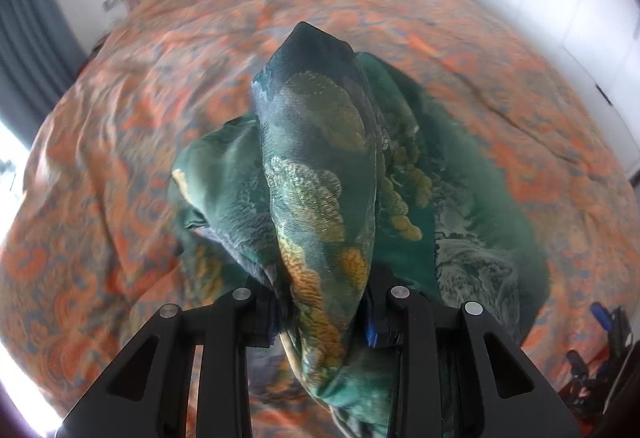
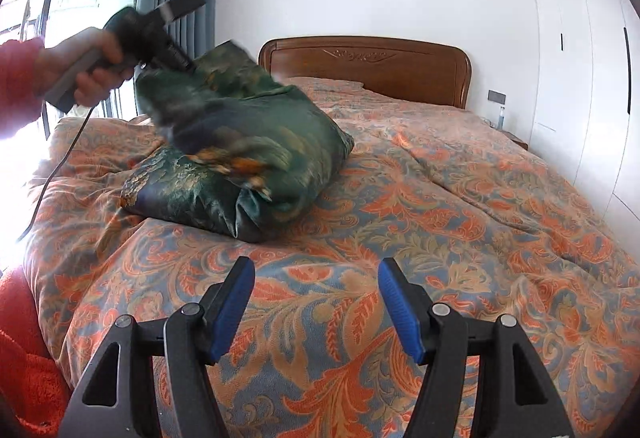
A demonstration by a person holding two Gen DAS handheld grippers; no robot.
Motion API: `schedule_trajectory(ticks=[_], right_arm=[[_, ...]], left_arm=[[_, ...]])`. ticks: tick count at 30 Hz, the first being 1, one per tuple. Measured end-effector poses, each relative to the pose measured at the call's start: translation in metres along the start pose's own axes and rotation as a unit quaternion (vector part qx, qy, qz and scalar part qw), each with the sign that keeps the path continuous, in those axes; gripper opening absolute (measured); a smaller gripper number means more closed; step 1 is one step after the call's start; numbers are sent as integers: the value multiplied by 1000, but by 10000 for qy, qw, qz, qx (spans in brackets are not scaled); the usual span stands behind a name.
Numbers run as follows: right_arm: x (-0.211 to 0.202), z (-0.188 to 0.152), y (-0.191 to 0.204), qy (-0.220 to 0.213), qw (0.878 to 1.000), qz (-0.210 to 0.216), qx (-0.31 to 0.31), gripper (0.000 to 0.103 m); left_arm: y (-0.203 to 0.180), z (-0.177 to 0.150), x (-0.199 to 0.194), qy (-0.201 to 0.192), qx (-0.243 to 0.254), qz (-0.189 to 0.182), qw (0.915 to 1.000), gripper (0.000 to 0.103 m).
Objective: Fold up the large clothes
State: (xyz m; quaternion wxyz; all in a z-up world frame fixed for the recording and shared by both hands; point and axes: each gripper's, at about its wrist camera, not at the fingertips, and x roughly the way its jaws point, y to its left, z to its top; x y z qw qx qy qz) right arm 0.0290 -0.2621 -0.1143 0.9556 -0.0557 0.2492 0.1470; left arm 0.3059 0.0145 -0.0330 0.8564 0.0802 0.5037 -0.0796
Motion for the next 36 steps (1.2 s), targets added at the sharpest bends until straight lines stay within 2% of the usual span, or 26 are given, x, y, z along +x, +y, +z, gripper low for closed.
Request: schedule_trajectory(ticks=[4,8,12,13,17,21,25,28,30,32,34,36], right_arm=[[5,-7,2,180,9998,58,30,66],[7,-8,7,272,9996,117,7,66],[15,2,10,418,9987,251,158,65],[18,8,9,445,9984,297,203,62],[37,48,18,530,9958,684,296,45],[75,112,43,450,9906,1255,297,43],[135,148,67,573,9887,1344,343,43],[180,138,81,963,9860,1343,242,44],[204,116,86,1285,9856,1089,173,44],[224,100,81,1673,9803,1013,280,44],[233,89,74,1784,9769,1059,510,44],[237,88,74,1849,9763,1021,480,43]], left_arm=[[33,-11,15,101,-350,108,9993,31],[55,-19,36,202,-755,-26,9969,32],[66,-20,50,184,-909,-98,9956,33],[69,-20,51,179,-948,-126,9953,33],[79,-23,63,179,-1140,-272,9929,35],[89,-36,75,161,-1338,-447,9899,36],[94,-48,77,64,-1491,-608,9869,36],[96,-58,83,45,-1517,-681,9861,36],[98,-63,90,47,-1550,-862,9841,37],[100,-66,96,24,-1579,-961,9828,38],[102,-68,102,-19,-1623,-1016,9815,39],[106,-69,109,-28,-1723,-1121,9786,41]])
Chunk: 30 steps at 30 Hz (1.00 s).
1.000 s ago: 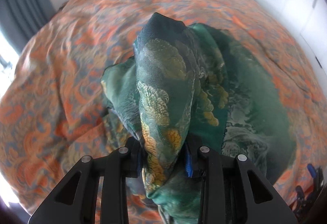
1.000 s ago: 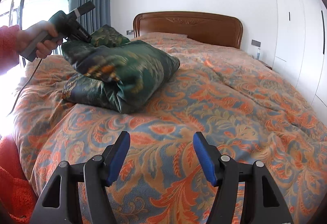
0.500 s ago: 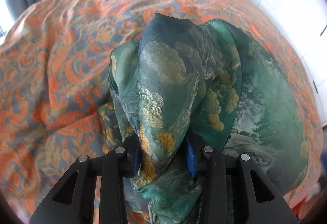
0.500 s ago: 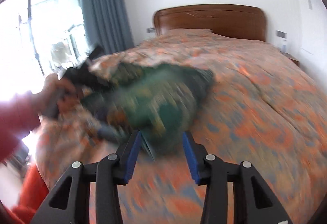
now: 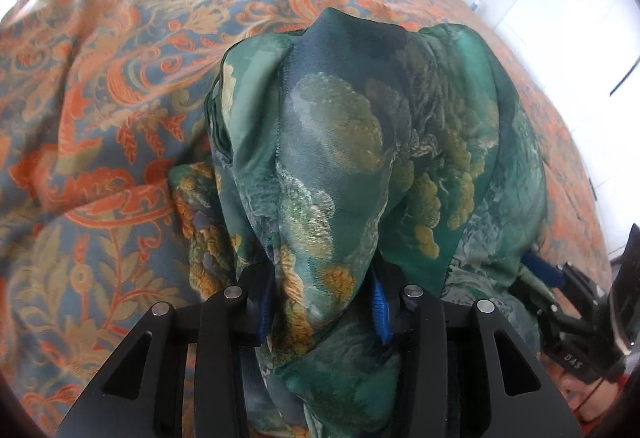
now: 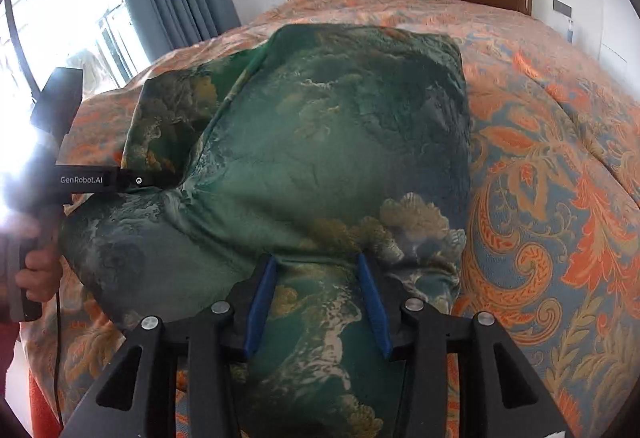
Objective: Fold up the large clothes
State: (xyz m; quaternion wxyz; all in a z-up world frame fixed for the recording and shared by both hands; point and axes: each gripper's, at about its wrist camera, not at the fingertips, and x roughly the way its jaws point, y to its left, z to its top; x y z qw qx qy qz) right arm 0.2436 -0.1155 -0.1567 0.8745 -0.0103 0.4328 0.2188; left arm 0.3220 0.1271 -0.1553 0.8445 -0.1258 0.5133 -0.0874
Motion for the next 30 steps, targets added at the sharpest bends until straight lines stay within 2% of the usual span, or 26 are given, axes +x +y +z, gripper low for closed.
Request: schedule_trajectory(ticks=[4,9,13,16,19,22,26,30], right_arm=[[15,2,1,181,9996,-188,-90,43],[12,4,13,344,9975,-464,-413,44],[8,13,16,706,9947,-391,-637,44],[-1,42,17,1053,9932,-241,-428,44],[-23,85,13,593,9982,-120,17,44],[-24,125,19,193,9995,-226,62,44],[19,171,15,108,9987,-171,471,44],[77,175,5,484,9939,-359,921,44]], left_arm=[[4,-2,2,-56,-91,-86,9999,42],[4,-10,-4,-109,-52,-146,9998,42],[10,-14,-6,-144,-159,-269,9994,42],[14,-16,-8,-123,-218,-317,9992,42],[16,-15,-8,-102,-227,-363,9990,42],[21,-14,-10,-101,-215,-369,9990,42],[18,-11,-8,-101,-202,-305,9993,42],[14,-11,-4,-80,-171,-236,9995,42]])
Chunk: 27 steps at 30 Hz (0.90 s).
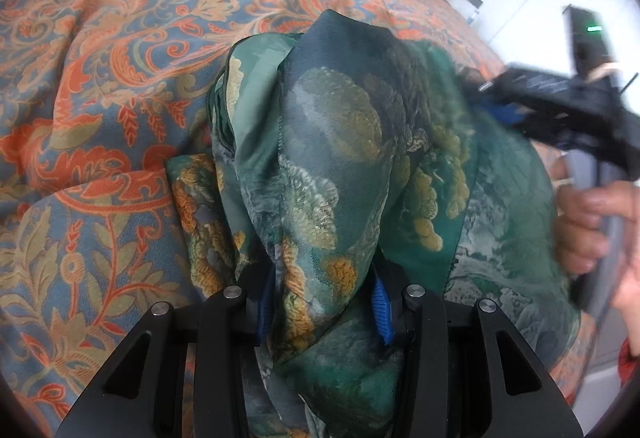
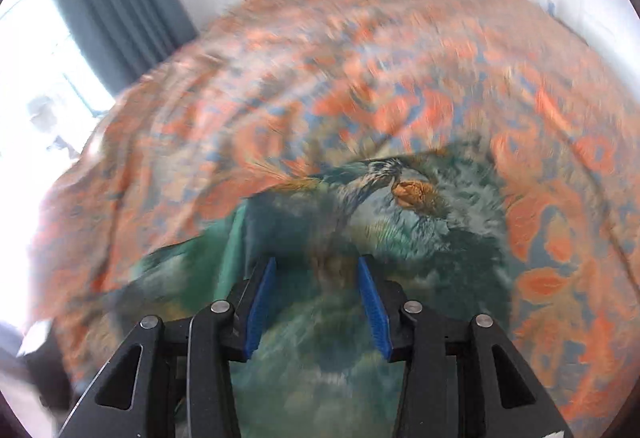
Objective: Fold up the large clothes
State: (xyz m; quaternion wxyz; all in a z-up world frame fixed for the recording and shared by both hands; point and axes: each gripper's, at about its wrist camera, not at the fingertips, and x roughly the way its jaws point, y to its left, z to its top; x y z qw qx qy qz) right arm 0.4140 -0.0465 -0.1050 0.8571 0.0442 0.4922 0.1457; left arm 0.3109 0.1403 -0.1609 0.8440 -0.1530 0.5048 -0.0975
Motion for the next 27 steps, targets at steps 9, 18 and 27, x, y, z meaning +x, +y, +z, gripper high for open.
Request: schedule_trajectory(ticks=[9,18,27], right_arm=[[45,-12,-8,429,9985,-332,-70,42],[-92,-84,-13,-282,9956,336,-834,42],[-123,-207,-31,-770,9925,317,-889,44]], left_arm=[[-1,0,5,-12,0,-20,10000,42],[1,1,4,-4,-60,-65,10000,42],[-4,-4,0,-121,-30,71,9999,43]])
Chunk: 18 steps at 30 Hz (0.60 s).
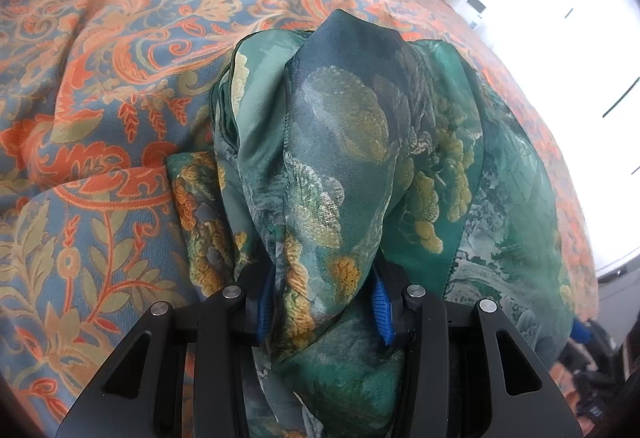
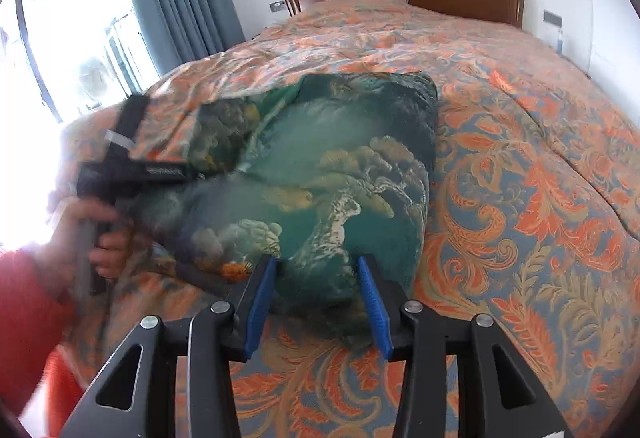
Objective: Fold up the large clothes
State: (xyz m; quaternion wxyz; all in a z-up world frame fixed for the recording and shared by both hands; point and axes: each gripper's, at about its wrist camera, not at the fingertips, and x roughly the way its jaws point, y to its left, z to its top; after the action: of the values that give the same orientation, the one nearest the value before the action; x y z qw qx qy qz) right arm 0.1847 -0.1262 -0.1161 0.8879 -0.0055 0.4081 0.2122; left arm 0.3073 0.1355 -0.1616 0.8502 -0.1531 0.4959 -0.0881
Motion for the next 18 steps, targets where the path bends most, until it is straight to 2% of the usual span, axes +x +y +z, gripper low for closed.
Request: schedule_trajectory(ticks=[2,5,18], right_arm=[[16,-3,-6,183,9997,70,169,44],[38,-10,-3,496,9987,-21,-108,44],[50,-18,-6,567,9980,-11,-270,44]], left_arm=[[-5,-2,-1,-44,76,93,9999,43],[-9,-4,0,-102,163,170,9997,43],[-17,-3,0,-146,233,279,9992,44]])
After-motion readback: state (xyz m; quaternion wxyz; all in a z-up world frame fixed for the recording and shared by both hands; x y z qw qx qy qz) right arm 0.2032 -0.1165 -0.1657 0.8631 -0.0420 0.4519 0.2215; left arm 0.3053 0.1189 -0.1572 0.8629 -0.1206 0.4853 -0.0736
